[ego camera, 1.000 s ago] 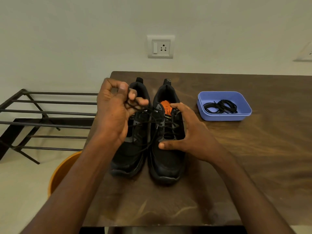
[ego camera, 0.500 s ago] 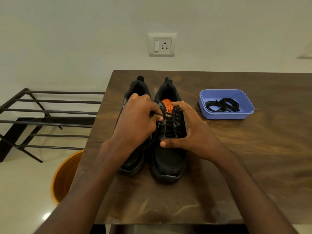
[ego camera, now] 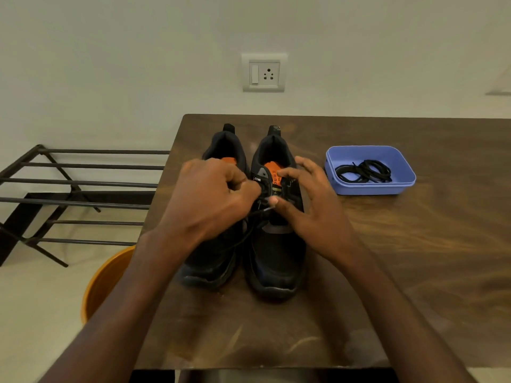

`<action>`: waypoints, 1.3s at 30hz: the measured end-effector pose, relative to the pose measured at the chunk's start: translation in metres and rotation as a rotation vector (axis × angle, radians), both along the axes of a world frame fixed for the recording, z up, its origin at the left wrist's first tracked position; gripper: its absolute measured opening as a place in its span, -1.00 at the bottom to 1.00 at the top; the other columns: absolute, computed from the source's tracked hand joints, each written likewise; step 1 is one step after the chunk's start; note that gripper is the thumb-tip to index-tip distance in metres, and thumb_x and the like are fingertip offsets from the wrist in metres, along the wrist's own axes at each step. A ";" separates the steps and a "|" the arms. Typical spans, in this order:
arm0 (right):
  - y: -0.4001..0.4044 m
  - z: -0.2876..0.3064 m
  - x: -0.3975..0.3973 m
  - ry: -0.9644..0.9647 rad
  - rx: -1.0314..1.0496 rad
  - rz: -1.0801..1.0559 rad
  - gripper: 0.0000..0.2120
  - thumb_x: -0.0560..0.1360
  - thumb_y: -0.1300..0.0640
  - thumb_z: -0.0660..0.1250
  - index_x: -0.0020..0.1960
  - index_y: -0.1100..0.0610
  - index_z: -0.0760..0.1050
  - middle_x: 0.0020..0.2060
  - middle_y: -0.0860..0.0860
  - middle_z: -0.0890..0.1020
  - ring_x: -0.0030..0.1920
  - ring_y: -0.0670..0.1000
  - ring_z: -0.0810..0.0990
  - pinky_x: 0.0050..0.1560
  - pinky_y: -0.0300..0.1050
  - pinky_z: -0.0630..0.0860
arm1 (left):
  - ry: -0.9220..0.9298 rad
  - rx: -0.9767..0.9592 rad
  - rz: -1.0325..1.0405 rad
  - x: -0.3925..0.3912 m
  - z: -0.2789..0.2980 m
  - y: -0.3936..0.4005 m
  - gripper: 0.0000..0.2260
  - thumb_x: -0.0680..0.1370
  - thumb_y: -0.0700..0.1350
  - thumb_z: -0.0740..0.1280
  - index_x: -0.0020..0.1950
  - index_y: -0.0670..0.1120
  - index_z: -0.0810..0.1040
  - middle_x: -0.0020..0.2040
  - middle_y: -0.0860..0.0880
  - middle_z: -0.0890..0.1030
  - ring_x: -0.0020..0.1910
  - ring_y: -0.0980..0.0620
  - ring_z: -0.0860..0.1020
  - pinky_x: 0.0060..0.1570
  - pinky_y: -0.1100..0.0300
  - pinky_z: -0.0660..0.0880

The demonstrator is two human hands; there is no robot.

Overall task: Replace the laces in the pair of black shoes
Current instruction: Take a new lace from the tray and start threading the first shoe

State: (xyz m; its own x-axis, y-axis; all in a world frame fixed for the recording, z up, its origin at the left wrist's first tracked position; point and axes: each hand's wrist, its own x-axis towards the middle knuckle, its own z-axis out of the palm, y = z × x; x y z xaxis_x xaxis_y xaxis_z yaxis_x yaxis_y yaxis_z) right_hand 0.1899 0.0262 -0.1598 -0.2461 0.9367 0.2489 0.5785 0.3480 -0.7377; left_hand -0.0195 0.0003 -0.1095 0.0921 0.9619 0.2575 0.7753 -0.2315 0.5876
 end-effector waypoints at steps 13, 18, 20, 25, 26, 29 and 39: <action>-0.007 0.002 -0.024 -0.278 0.203 -0.186 -0.89 0.54 0.08 0.45 0.05 0.03 0.70 0.42 0.03 0.49 0.39 0.07 0.47 0.29 0.21 0.46 | 0.409 0.128 0.091 0.014 0.007 -0.004 -0.75 0.52 0.09 0.45 0.20 0.19 0.58 0.01 0.20 0.61 0.19 0.12 0.58 0.57 -0.28 -0.26; -0.007 -0.003 -0.028 -0.142 0.167 -0.194 -0.89 0.54 0.17 0.42 0.04 0.10 0.69 0.39 0.01 0.48 0.29 0.01 0.53 0.21 0.14 0.55 | 0.393 0.106 0.031 0.025 -0.004 -0.002 -0.53 0.53 0.14 0.41 0.42 0.20 0.39 0.04 0.20 0.61 0.25 0.14 0.54 0.55 -0.23 -0.37; -0.008 -0.003 -0.029 -0.079 0.141 -0.188 -0.88 0.55 0.20 0.41 0.06 0.13 0.69 0.40 -0.01 0.46 0.21 -0.07 0.55 0.15 -0.01 0.59 | 0.396 0.110 0.009 0.026 -0.008 -0.002 -0.44 0.52 0.10 0.44 0.49 0.18 0.36 0.31 0.17 0.53 0.40 0.10 0.45 0.55 -0.26 -0.35; -0.009 0.001 -0.028 -0.054 0.143 -0.191 -0.89 0.58 0.18 0.39 0.05 0.13 0.68 0.28 -0.04 0.49 0.07 -0.20 0.51 0.03 -0.26 0.56 | 0.422 0.070 -0.100 0.022 -0.009 0.003 -0.48 0.56 0.06 0.45 0.49 0.23 0.41 0.62 0.16 0.25 0.58 0.11 0.25 0.50 -0.19 -0.44; -0.009 0.001 -0.028 -0.036 0.140 -0.201 -0.90 0.58 0.17 0.39 0.03 0.12 0.67 0.23 -0.04 0.50 0.04 -0.20 0.52 0.01 -0.29 0.56 | 0.383 0.038 -0.105 0.021 -0.010 0.005 -0.51 0.57 0.05 0.45 0.47 0.22 0.42 0.61 0.16 0.28 0.56 0.11 0.29 0.52 -0.15 -0.43; -0.010 0.007 -0.022 0.171 0.087 -0.331 -0.93 0.53 0.15 0.40 -0.12 0.10 0.63 0.06 -0.02 0.53 -0.03 -0.25 0.53 -0.08 -0.42 0.50 | 0.234 -0.016 -0.141 0.017 -0.014 0.009 -0.58 0.55 -0.01 0.48 0.36 0.15 0.45 0.59 0.10 0.34 0.57 0.04 0.28 0.60 -0.03 -0.22; -0.008 0.003 -0.019 -0.210 0.261 -0.153 -0.70 0.56 0.12 0.41 0.28 -0.01 0.61 0.56 -0.04 0.31 0.55 0.02 0.29 0.43 0.08 0.34 | 0.183 -0.073 -0.176 0.013 -0.020 0.012 -0.38 0.54 0.04 0.49 0.53 0.06 0.31 0.53 0.06 0.38 0.53 0.01 0.32 0.57 -0.02 0.26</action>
State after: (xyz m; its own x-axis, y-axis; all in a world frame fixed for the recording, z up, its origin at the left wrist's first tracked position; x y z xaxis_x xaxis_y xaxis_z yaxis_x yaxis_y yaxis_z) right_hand 0.1712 0.0180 -0.1573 -0.1795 0.8781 0.4435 0.7678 0.4069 -0.4950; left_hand -0.0064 0.0120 -0.1296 0.2986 0.9422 0.1521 0.8214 -0.3349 0.4617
